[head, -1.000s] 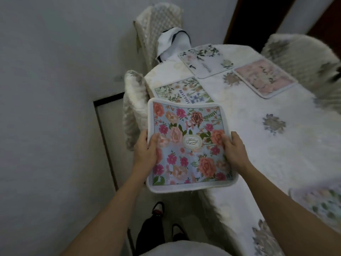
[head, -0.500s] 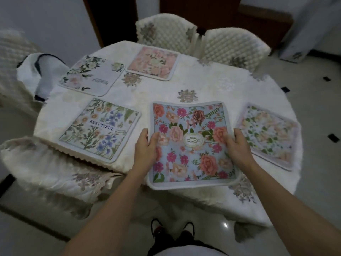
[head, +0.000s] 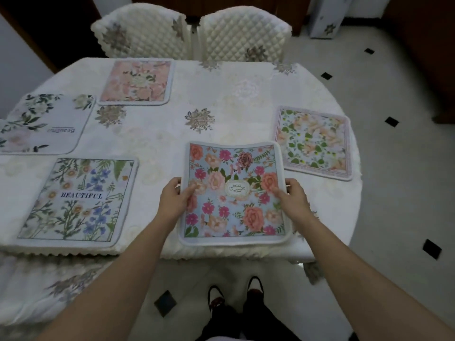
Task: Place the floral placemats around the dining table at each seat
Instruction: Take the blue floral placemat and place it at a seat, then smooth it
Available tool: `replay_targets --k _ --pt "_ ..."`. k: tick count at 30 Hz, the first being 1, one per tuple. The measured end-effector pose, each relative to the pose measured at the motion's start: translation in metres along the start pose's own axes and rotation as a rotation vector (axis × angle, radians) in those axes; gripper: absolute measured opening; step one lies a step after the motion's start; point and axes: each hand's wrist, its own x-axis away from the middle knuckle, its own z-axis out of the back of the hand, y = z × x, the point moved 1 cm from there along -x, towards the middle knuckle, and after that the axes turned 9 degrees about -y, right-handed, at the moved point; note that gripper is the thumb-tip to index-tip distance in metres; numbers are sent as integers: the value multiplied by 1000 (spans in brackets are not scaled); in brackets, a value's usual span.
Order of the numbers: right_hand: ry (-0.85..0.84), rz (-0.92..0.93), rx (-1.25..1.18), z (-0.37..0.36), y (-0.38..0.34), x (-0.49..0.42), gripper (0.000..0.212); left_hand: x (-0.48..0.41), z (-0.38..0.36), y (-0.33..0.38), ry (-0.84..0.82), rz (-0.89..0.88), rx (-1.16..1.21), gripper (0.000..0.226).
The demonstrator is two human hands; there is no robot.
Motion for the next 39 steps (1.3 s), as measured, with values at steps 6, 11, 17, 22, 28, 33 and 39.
replay_targets --k 6,11,17,22,28,33,39 --pt "26 -86 -35 -21 23 -16 20 -17 -5 -33 -45 115 60 19" --pt "64 -154 -30 -28 37 -21 18 -26 -7 -46 -40 123 38 17" --pt "112 -185 15 -33 45 -23 20 -35 -3 -54 -49 126 -29 13" --pt "116 -209 40 -38 46 -25 27 -40 2 -58 -65 138 -54 19" --pt "85 -214 38 -44 45 -25 29 -38 5 -63 -29 159 -47 17" --pt "82 -190 9 -48 43 -24 25 -37 9 -67 -21 153 -41 19" --pt "92 -177 12 -52 42 -25 16 -38 11 -69 -8 158 -23 24"
